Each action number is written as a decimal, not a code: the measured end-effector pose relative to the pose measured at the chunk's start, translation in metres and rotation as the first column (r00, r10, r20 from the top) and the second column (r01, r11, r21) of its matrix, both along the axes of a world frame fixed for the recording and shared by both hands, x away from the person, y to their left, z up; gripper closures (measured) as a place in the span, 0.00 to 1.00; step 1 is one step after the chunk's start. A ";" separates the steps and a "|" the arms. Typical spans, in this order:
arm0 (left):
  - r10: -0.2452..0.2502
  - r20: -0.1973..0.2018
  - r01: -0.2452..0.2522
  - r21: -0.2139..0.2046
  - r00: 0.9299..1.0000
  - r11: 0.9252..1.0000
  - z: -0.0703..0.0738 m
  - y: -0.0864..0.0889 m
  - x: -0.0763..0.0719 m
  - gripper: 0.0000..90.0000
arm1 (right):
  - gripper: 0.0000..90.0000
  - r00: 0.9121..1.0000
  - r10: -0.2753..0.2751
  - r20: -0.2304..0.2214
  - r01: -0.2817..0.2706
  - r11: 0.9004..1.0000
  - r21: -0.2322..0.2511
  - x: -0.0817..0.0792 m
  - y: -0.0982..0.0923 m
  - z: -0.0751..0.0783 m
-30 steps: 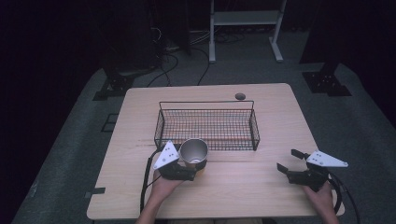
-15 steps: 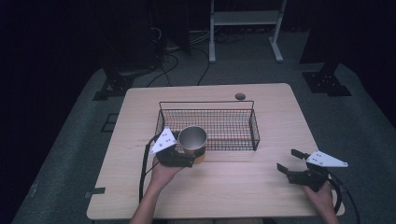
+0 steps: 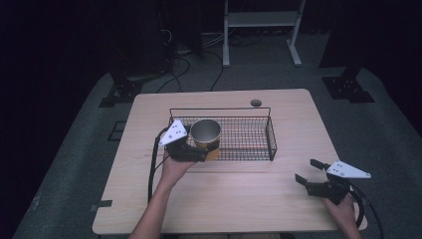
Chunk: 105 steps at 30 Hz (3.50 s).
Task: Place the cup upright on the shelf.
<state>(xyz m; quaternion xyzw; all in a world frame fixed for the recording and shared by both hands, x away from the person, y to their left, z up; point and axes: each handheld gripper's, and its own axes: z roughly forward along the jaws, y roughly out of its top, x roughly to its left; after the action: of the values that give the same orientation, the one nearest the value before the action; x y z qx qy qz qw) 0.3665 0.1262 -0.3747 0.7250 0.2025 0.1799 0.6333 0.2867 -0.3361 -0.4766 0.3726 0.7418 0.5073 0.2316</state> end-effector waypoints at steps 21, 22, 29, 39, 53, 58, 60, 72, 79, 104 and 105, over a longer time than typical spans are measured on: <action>0.004 -0.031 -0.003 0.034 1.000 0.999 0.011 -0.010 0.057 0.15 | 0.15 1.000 0.001 0.001 -0.001 1.000 0.003 0.000 0.000 0.000; 0.001 -0.038 0.000 0.036 0.999 0.999 0.011 -0.011 0.059 0.15 | 0.15 1.000 0.001 0.001 -0.001 1.000 0.002 0.000 0.000 0.000; -0.010 -0.053 0.013 0.046 0.999 0.999 0.011 -0.016 0.074 0.15 | 0.15 1.000 0.002 0.001 -0.002 1.000 0.002 0.000 0.000 0.000; 0.021 -0.057 -0.017 0.078 0.998 0.997 0.001 -0.018 0.093 0.14 | 0.15 1.000 0.003 0.003 -0.003 1.000 0.004 0.000 0.000 0.000; -0.002 -0.126 0.016 0.108 0.992 0.994 -0.017 -0.014 0.110 0.14 | 0.15 1.000 0.004 0.002 -0.004 1.000 0.005 0.001 0.000 0.000; -0.015 -0.135 0.034 0.141 0.991 0.989 -0.018 -0.022 0.115 0.13 | 0.15 1.000 0.004 0.004 -0.004 1.000 0.000 0.000 0.000 0.000; -0.018 -0.134 0.039 0.157 0.991 0.987 -0.019 -0.026 0.117 0.13 | 0.15 1.000 0.005 0.002 -0.005 1.000 0.005 0.001 0.000 0.000; -0.052 -0.169 0.089 0.218 0.984 0.972 -0.022 -0.033 0.126 0.13 | 0.15 1.000 0.007 0.005 -0.007 1.000 0.005 0.001 0.000 0.000; -0.084 -0.199 0.137 0.267 0.976 0.954 -0.030 -0.038 0.128 0.12 | 0.15 1.000 0.008 0.005 -0.008 1.000 0.005 0.001 0.000 0.000; -0.078 -0.236 0.161 0.358 0.969 0.920 -0.043 -0.041 0.133 0.06 | 0.15 1.000 0.010 0.007 -0.010 1.000 0.002 0.000 0.000 0.000; -0.078 -0.233 0.160 0.361 0.969 0.919 -0.043 -0.041 0.132 0.06 | 0.15 1.000 0.010 0.007 -0.010 1.000 0.003 0.001 0.000 0.000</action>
<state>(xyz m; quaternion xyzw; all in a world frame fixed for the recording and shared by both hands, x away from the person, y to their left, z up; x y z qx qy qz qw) 0.4988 0.0852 -0.4173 0.8591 0.1862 0.0973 0.4666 0.2872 -0.3364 -0.4765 0.3675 0.7420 0.5109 0.2312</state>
